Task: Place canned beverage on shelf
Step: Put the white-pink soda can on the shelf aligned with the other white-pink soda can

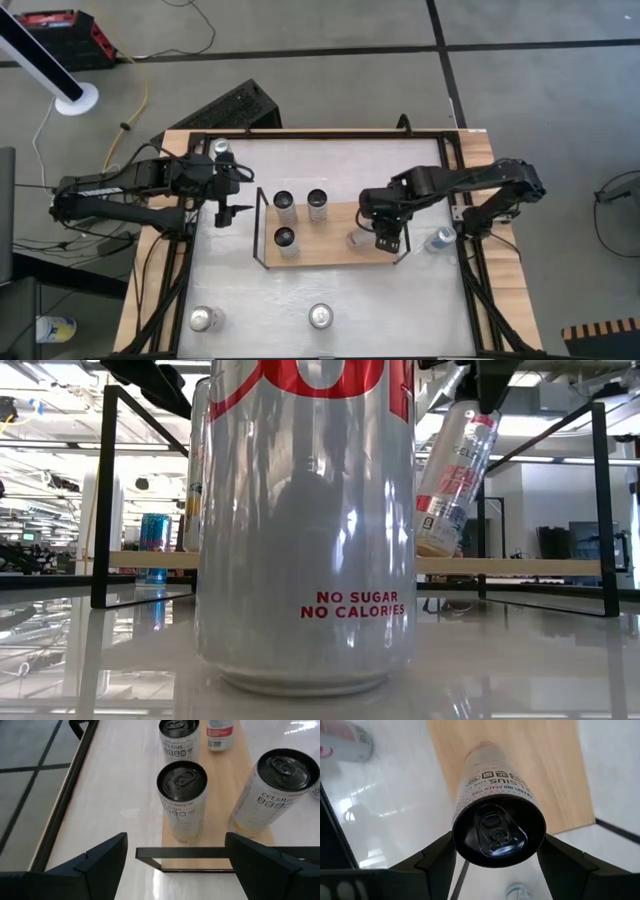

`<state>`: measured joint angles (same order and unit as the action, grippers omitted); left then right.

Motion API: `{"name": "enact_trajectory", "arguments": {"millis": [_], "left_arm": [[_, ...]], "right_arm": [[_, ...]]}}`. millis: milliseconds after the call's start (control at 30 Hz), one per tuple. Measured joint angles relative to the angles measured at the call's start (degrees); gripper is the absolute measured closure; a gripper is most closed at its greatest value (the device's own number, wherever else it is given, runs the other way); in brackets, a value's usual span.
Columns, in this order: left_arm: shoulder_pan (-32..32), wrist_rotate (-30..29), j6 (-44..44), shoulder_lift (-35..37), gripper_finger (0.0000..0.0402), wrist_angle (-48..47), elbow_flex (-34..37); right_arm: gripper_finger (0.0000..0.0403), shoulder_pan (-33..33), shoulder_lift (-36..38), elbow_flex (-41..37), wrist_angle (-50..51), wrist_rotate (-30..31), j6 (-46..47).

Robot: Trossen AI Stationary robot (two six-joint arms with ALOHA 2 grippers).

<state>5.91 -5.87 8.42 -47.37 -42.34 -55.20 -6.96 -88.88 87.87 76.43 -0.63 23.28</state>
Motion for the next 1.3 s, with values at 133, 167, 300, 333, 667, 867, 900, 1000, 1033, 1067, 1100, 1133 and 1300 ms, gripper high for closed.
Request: {"name": "enact_trajectory", "arguments": {"millis": [133,167,300,333,667,867,900,1000,1033,1067,1100,1133,1300], "left_arm": [[0.0,0.02,-1.19,0.0,0.0083,-0.84,0.0],[0.0,0.0,-1.5,0.0,0.0083,-0.82,0.0],[0.0,0.0,-2.13,0.0,0.0083,-0.82,0.0],[0.0,0.01,-2.22,0.0,0.0083,-0.82,0.0],[0.0,0.02,-3.39,0.0,0.0083,-0.8,0.0],[0.0,0.02,-3.58,0.0,0.0083,-0.8,0.0],[0.0,0.02,-3.58,0.0,0.0083,-0.8,0.0],[0.0,0.02,-3.58,0.0,0.0083,-0.9,0.0],[0.0,0.02,-3.58,0.01,0.0083,-1.0,0.0],[0.0,0.02,-3.58,0.02,0.0083,-1.09,0.0],[0.0,0.02,-3.58,0.02,0.0083,-1.25,0.0],[0.0,0.02,-3.58,0.01,0.0083,-1.52,0.0],[0.0,0.02,-3.65,0.02,0.0083,-1.96,0.0]], "right_arm": [[0.0132,-0.35,-0.22,2.83,1.05,1.25,-1.43],[0.0132,-0.42,-0.18,3.68,1.68,1.34,-2.0],[0.0132,-0.33,-0.85,5.82,4.63,1.73,-2.81],[0.0132,-0.33,-0.85,5.87,4.67,1.76,-2.84],[0.013,-0.31,-1.48,6.04,5.64,2.34,-4.51],[0.0117,-0.28,-2.87,6.05,5.72,2.32,-5.6],[0.0116,-0.29,-3.43,5.99,5.7,2.32,-5.81],[0.0115,-0.5,-4.48,6.14,5.37,2.41,-6.74],[0.0114,-0.49,-4.81,6.2,5.59,2.39,-7.18],[0.0114,-0.49,-4.95,6.21,5.59,2.39,-7.45],[0.0114,-0.48,-4.97,6.23,5.42,2.39,-7.96],[0.0114,-0.48,-5.01,6.25,5.14,2.39,-8.29],[0.0113,-0.48,-4.71,6.13,3.5,2.45,-8.39]]}}
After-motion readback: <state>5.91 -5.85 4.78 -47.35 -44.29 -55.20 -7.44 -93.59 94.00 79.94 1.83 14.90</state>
